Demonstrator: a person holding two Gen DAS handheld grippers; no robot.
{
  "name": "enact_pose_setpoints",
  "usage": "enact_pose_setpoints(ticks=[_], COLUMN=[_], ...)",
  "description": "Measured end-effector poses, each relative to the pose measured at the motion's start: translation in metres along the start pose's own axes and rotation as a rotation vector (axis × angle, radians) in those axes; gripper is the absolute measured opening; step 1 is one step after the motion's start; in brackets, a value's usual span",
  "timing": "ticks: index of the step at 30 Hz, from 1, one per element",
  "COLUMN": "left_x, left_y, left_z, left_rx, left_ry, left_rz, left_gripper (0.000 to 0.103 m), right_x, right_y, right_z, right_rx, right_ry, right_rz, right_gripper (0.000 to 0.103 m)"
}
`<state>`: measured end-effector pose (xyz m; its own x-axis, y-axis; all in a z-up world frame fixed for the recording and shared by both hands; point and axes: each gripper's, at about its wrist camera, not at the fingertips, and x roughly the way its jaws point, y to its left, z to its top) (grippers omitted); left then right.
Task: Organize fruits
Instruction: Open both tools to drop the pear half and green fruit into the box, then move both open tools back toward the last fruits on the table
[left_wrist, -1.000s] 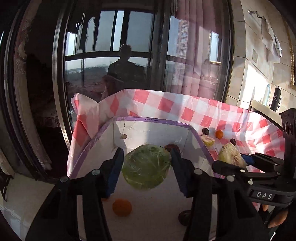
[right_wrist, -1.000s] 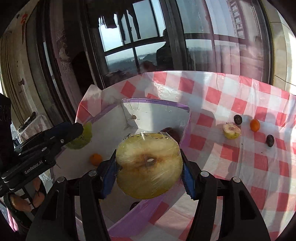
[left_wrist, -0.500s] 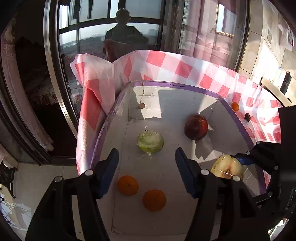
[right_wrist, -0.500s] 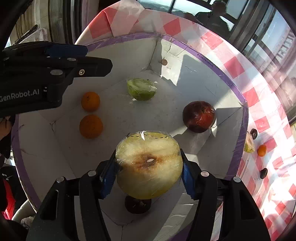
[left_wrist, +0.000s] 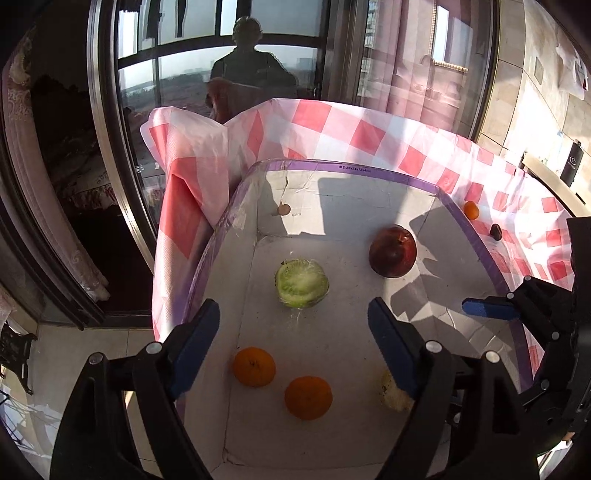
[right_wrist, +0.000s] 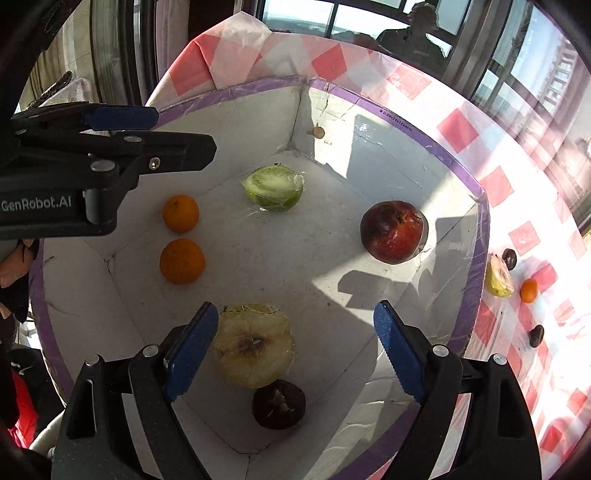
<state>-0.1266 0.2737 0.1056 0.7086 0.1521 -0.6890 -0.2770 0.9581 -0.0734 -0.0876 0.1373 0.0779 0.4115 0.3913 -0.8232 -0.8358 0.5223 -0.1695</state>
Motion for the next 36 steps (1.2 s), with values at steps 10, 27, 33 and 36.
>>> enact_pose_setpoints(ticks=[10,27,33,36], left_x=[0.004,-0.039,-0.056,-0.037], left_y=[-0.003,-0.081,-0.178,-0.233], left_z=[0.000,0.012,0.016,0.012], left_rx=[0.001,-0.102,0.022,0.100], left_ry=[0.027,-0.169,-0.345,-0.346], left_rz=[0.033,0.069,-0.162,-0.274], left_gripper=[0.084,0.101,0.101,0.101], right_x=[-0.006,-0.079,-0.081,-0.081], right_y=[-0.008,-0.086,-0.174,-0.222], right_z=[-0.002,-0.080,-0.150,-0.195], right_rx=[0.072,0.350,0.614,0.813], right_ry=[-0.065,-0.599,-0.557,-0.534], right_rz=[0.053,0.108,-0.047,-0.125], right_gripper=[0.083,0.087,0.087,0.087])
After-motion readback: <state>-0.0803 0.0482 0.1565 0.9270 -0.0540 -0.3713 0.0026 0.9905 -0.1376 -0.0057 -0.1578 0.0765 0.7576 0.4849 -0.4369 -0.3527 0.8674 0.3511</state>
